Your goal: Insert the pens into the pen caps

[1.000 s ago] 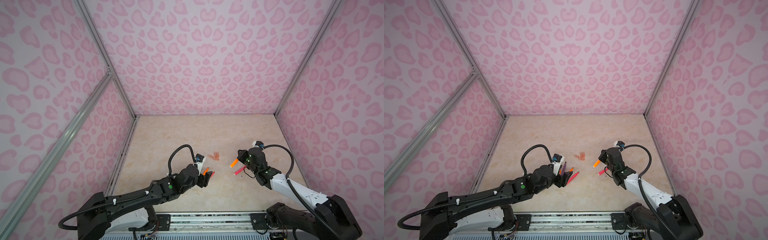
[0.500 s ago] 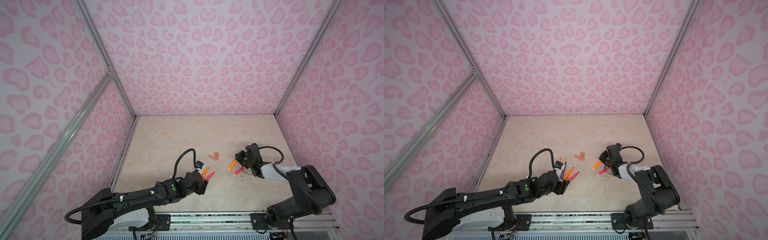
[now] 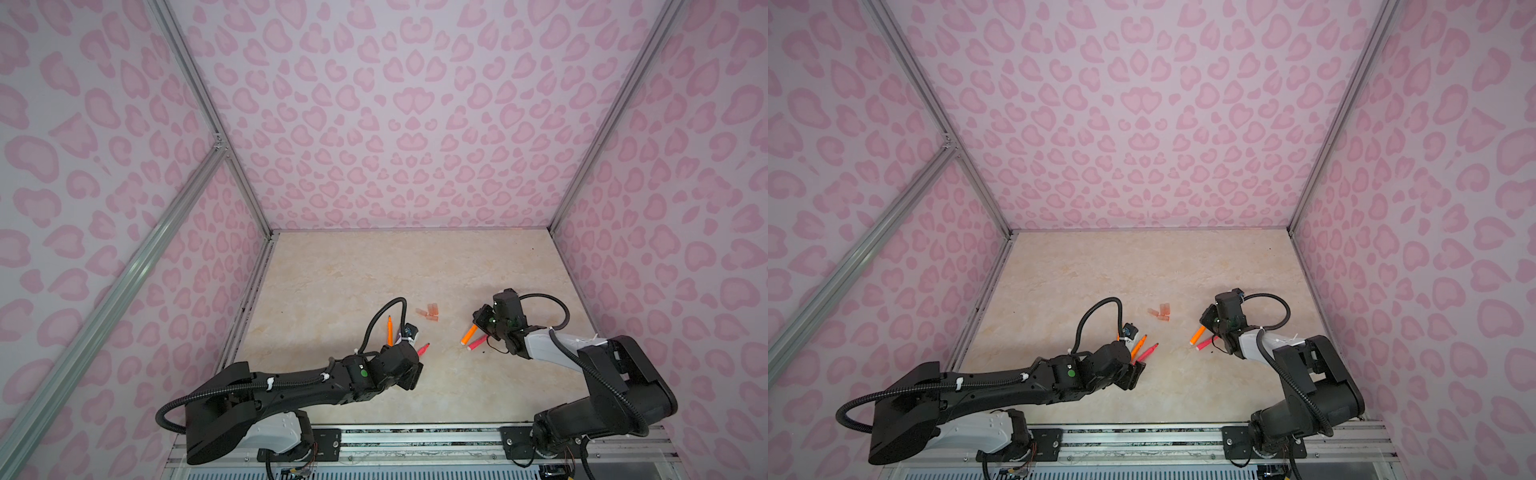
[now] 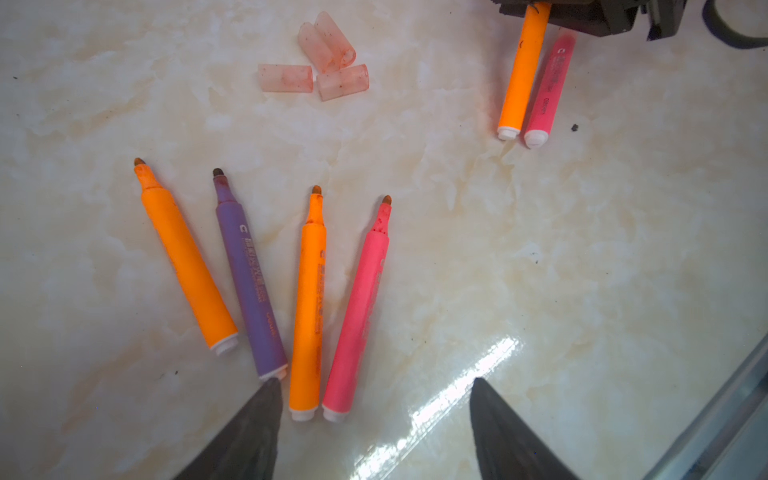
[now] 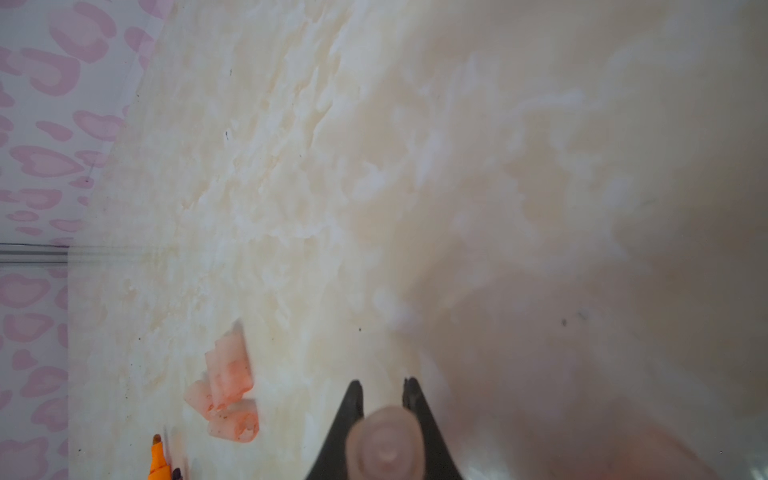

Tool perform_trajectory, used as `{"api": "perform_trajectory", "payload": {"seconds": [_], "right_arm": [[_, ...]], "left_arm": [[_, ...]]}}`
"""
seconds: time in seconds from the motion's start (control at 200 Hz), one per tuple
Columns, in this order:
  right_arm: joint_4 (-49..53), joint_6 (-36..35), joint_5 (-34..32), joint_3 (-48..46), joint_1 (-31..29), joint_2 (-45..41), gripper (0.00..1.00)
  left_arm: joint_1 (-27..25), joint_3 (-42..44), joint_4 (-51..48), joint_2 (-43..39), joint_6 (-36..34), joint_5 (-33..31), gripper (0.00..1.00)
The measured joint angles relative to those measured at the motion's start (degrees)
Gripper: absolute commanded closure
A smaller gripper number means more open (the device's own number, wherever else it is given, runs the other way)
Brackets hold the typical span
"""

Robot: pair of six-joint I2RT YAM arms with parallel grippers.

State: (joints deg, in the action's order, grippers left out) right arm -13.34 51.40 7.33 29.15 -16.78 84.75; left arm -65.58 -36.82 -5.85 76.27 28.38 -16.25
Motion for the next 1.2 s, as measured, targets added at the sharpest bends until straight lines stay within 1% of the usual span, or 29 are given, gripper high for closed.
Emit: {"api": "perform_trajectory", "payload": {"seconds": [0.19,0.32,0.435,0.54,0.695,0.83,1.035,1.205], "right_arm": [[2.8,-1.3,-0.3,0.3,-0.3,0.0,0.69],[5.0,-2.0,-1.0,1.2,-0.8,-0.8,0.67],[7.8,-2.6,-3.0,2.1,-1.7,-3.7,0.66],[11.4,-3.1,-6.4,3.2,-3.8,-7.9,0.64],[16.6,-3.6,-12.3,5.4,-8.6,-14.6,0.60],[19.9,-4.0,-16.2,5.8,-12.3,-19.0,0.58],[22.4,-4.4,-18.1,6.1,-15.7,-22.4,0.57],[23.0,-4.6,-18.3,6.5,-17.4,-23.5,0.57]], "left_arm": [[-0.1,-1.4,0.0,2.8,-0.3,1.1,0.27],[-0.4,-2.1,0.0,4.4,-0.8,1.4,0.29],[-0.5,-2.6,0.0,5.5,-1.3,1.4,0.30],[-0.5,-3.1,0.0,6.6,-1.5,1.4,0.32],[-0.7,-3.7,0.0,8.5,-1.5,1.4,0.35],[-0.8,-4.3,0.0,10.5,-1.5,1.1,0.35],[-0.8,-4.4,0.0,13.0,-1.5,0.2,0.38],[-0.9,-4.4,0.0,14.6,-1.2,-0.1,0.44]]}}
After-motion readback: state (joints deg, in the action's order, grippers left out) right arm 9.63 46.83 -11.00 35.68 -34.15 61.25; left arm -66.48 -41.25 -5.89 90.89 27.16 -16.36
